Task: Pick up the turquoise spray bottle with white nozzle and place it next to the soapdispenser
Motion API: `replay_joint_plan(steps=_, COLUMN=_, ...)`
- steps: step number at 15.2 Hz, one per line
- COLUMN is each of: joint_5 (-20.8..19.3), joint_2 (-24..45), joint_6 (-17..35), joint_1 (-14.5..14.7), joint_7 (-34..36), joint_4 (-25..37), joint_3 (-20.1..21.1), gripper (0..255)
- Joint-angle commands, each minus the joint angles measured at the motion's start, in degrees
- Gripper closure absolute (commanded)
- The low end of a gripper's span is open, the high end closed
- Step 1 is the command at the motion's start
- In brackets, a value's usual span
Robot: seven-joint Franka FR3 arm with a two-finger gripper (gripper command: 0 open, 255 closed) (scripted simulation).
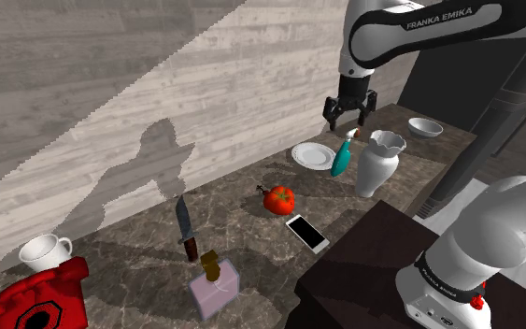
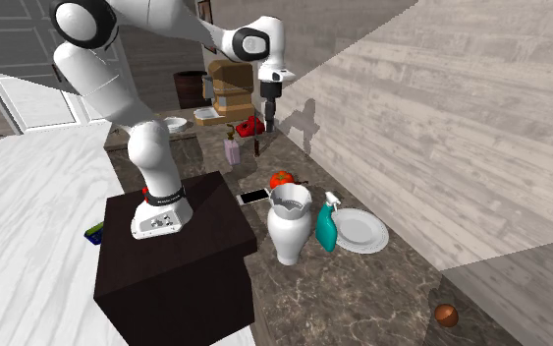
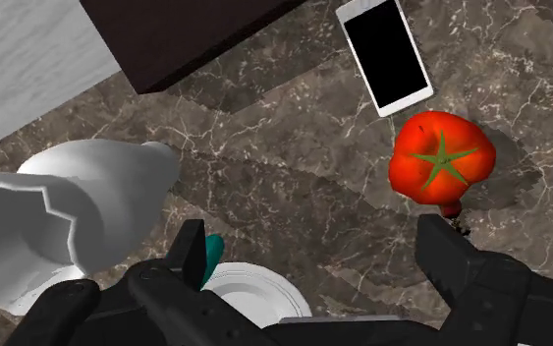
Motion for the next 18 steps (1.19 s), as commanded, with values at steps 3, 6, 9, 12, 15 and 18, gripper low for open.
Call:
replay_joint_plan(steps=3, joint_5=-1.04, joint_2=6.94, joint_6=5.72, joint_1=-2.98, joint_7=5.21, joint_4=1.81, joint_3=-1.3, gripper=0)
replay_joint_plan(steps=6, joint_5=-1.62, joint_2=12.15, joint_6=9.22, joint_1=-4.92, joint_7=9.03, joint_4=3.89, joint_3=-2.38, gripper=0)
replay_joint_plan(steps=9, joint_5=-2.05, joint_2=17.21, joint_6=12.35, joint_1=-6.71, joint_7=12.67, joint_4=6.24, joint_3=-3.66, gripper=0)
replay_joint_plan(steps=12, joint_5=-2.22, joint_2=22.11, joint_6=15.14, joint_1=-8.38, joint_7=16.1, joint_4=8.79, joint_3=-5.1, gripper=0)
replay_joint_plan(steps=15, joint_5=-2.07, joint_2=26.82, joint_6=17.63, joint_1=-9.94, joint_7=19.27, joint_4=11.48, joint_3=-6.69, gripper=0)
replay_joint_plan(steps=18, joint_5=-1.57, joint_2=31.35, joint_6=19.86, joint_1=-11.49, joint_7=22.19, joint_4=14.25, joint_3=-8.32, gripper=0)
